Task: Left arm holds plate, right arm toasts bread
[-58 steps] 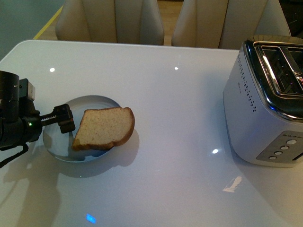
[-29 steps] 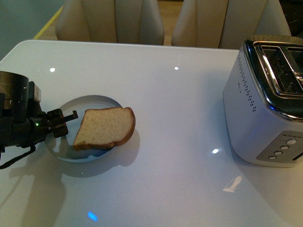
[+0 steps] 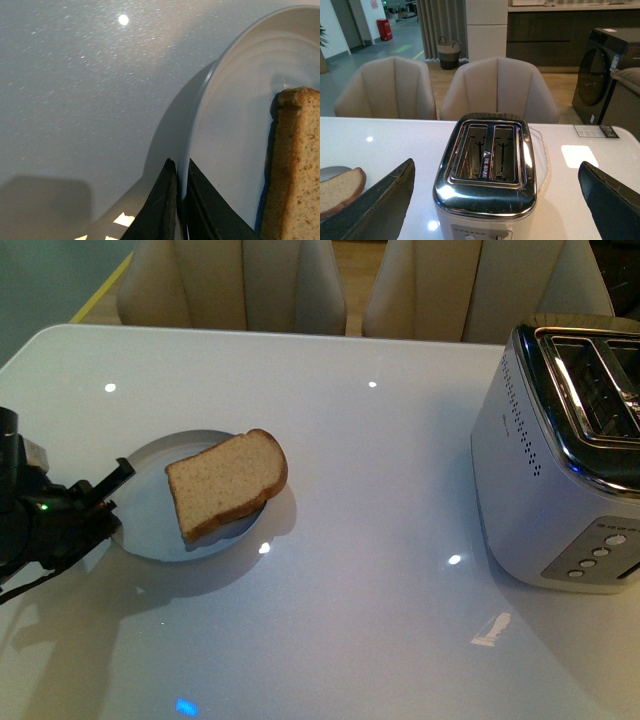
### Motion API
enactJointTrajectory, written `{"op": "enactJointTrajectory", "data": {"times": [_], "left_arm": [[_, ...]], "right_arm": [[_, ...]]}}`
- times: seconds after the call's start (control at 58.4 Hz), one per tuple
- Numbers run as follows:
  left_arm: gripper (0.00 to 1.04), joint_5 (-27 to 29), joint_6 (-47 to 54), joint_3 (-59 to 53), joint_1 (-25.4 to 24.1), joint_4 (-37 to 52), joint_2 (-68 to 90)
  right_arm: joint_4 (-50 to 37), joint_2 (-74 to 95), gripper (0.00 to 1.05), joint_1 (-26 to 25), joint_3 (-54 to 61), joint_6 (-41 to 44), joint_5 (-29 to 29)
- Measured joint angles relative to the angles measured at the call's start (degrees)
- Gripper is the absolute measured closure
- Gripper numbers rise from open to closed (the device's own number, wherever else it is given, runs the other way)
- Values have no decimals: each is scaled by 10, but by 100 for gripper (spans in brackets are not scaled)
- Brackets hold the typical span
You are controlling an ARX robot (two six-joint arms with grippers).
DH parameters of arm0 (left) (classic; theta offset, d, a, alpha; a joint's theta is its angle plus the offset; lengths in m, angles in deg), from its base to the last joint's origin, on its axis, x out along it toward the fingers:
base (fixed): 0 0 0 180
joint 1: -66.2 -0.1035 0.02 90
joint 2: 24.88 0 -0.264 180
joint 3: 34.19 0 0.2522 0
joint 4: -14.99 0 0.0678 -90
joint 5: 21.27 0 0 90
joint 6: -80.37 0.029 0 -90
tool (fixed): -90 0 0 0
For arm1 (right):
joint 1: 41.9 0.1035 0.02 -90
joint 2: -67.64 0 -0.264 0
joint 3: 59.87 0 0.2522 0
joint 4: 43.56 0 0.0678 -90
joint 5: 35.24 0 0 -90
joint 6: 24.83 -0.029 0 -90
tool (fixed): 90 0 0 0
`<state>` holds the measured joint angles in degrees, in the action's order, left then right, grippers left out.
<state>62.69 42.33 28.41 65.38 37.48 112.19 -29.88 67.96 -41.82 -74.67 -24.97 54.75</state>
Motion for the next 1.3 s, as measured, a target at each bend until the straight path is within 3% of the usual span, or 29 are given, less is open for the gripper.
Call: {"op": "enactJointTrajectory", "data": {"times": [0.206, 0.463, 0.651, 0.857, 1.302], "left_arm": [[102, -9, -8, -59, -21, -15, -94], [102, -14, -9, -75, -2, -128, -255], [102, -5, -8, -65, 51, -214, -359], [102, 8, -10, -17, 145, -289, -426], [102, 17, -43, 45, 256, -331, -414]], "right_arm": [[0, 0, 9, 0, 0, 0, 0], [0, 0, 9, 0, 0, 0, 0], [0, 0, 9, 0, 0, 0, 0], [0, 0, 9, 0, 0, 0, 0], [0, 0, 9, 0, 0, 0, 0]]}}
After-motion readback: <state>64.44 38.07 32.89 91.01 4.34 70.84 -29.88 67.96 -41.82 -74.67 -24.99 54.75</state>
